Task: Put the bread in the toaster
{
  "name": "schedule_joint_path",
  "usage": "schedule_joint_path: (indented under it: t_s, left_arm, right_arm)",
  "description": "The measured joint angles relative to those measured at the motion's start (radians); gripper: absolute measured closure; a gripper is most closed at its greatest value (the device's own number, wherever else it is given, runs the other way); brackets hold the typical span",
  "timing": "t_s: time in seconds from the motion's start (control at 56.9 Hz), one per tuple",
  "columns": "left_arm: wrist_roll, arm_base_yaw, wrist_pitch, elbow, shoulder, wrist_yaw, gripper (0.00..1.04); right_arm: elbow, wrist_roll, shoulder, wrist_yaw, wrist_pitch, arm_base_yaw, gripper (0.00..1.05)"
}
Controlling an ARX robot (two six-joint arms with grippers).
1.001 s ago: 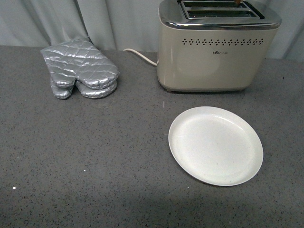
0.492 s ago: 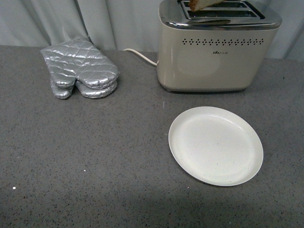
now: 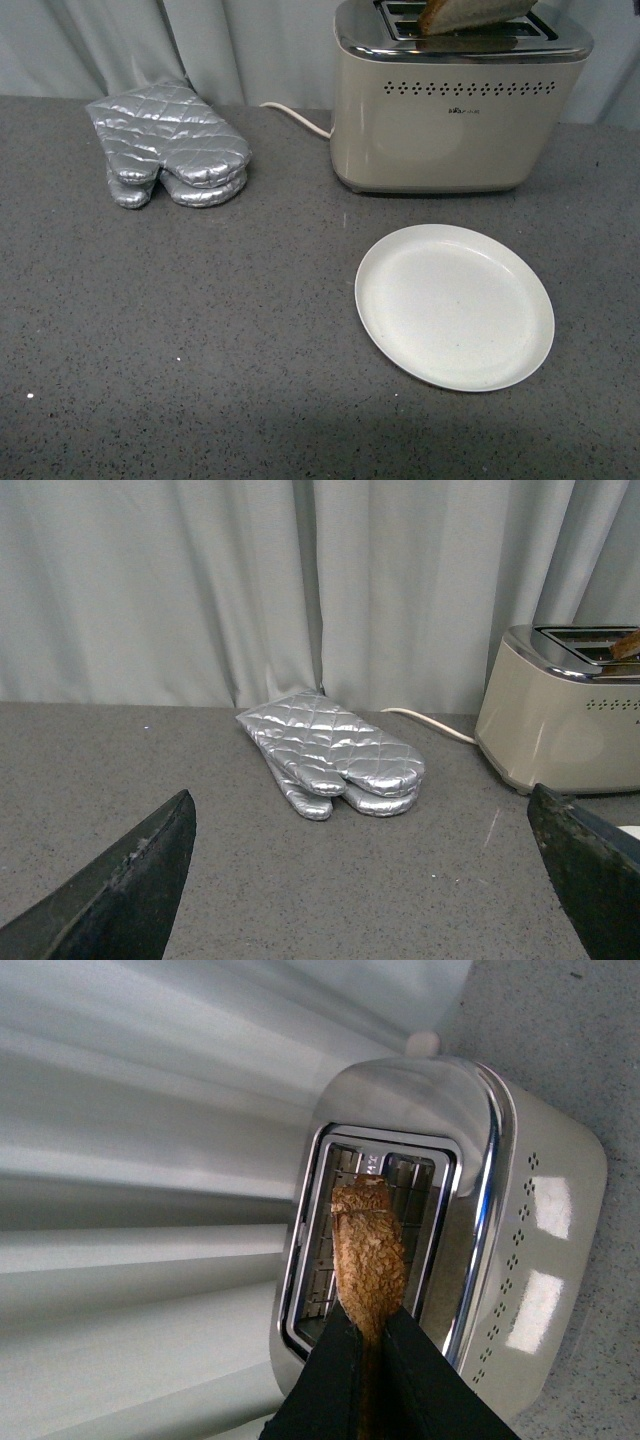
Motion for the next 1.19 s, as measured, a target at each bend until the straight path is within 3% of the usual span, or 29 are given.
schedule_joint_path:
  t_s: [0.299,0.439,0.755,0.896,1.194]
  left_arm:
    - [0.000,0.000,0.000,0.000,0.000,0.000,0.07]
    - [0.000,0.000,0.000,0.000,0.000,0.000,0.07]
    - [0.000,0.000,0.000,0.000,0.000,0.000,0.07]
    - [0.000,0.000,0.000,0.000,0.000,0.000,0.07]
    - [0.000,0.000,0.000,0.000,0.000,0.000,0.07]
  right_arm:
    - [0.011,0.088,0.060,-0.034,-0.032,-0.011,1.03]
    - [0.012,0.042,0.061,-0.039,0.086,-0.012,0.82]
    - [0.019,-0.320,0.003,-0.015,0.280,-0.025,0.31]
    - [-0.075,-0.529,-0.100,-0.028,0.430,-0.027,0.08]
    - [-0.452,-1.125,-0.379,-0.168,0.698,-0.056,0.10]
